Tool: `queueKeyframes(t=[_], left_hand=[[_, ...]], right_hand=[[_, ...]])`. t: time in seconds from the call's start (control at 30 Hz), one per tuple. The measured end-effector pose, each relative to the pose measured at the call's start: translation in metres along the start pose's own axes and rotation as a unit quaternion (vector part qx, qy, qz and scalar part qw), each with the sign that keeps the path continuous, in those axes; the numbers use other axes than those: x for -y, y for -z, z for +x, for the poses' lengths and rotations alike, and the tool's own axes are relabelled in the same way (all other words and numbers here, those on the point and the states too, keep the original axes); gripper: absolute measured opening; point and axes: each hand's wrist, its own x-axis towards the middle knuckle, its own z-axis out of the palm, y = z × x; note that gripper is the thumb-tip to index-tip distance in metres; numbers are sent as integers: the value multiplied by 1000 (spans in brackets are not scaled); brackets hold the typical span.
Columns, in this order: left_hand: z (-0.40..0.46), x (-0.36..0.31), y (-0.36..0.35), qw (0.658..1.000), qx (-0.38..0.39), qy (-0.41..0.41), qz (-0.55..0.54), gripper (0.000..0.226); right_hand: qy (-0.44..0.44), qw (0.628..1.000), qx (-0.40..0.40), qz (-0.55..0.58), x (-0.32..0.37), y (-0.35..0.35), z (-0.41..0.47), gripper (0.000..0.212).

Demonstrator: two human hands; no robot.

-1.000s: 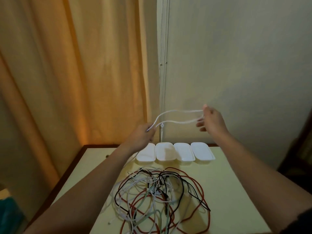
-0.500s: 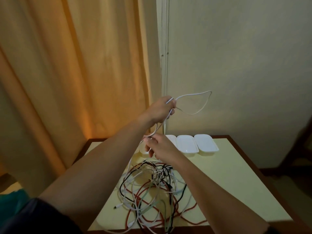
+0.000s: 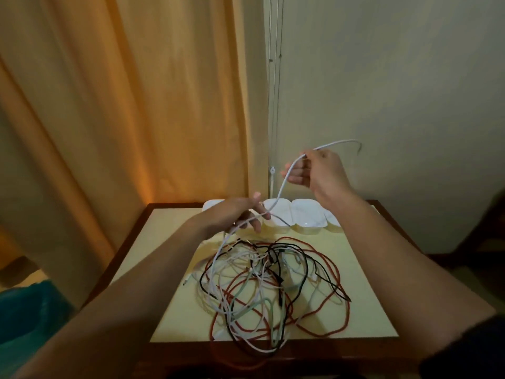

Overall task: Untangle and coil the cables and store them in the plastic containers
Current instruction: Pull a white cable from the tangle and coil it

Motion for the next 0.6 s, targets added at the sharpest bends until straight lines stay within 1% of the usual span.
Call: queueKeyframes(t=[0.07, 0.17, 0.23, 0.33, 0.37, 0.43, 0.5, 0.6], left_hand=[[-9, 9, -11, 1000, 19, -15, -14, 49], [-15, 24, -17, 998, 16, -43, 53, 30], [-15, 32, -13, 995, -15, -43, 90, 32], [-15, 35, 1, 992, -107, -37, 62, 38], [-13, 33, 5, 989, -134, -42, 51, 39], [-7, 23, 10, 986, -159, -54, 23, 41], [2, 8, 12, 985, -165, -55, -3, 42], [17, -13, 10, 986, -155, -52, -15, 41]], right_hand=[[7, 1000, -22, 21, 2, 5, 8, 18], [14, 997, -71, 42, 8, 17, 17, 20], [16, 993, -114, 34, 11, 30, 25, 22], [1, 986, -166, 23, 4, 52, 35, 27], [-9, 985, -171, 21, -1, 56, 34, 28], [-46, 985, -161, 29, -16, 58, 25, 25], [-91, 987, -133, 30, -32, 53, 11, 23], [-130, 990, -52, -33, -52, 41, -13, 40]])
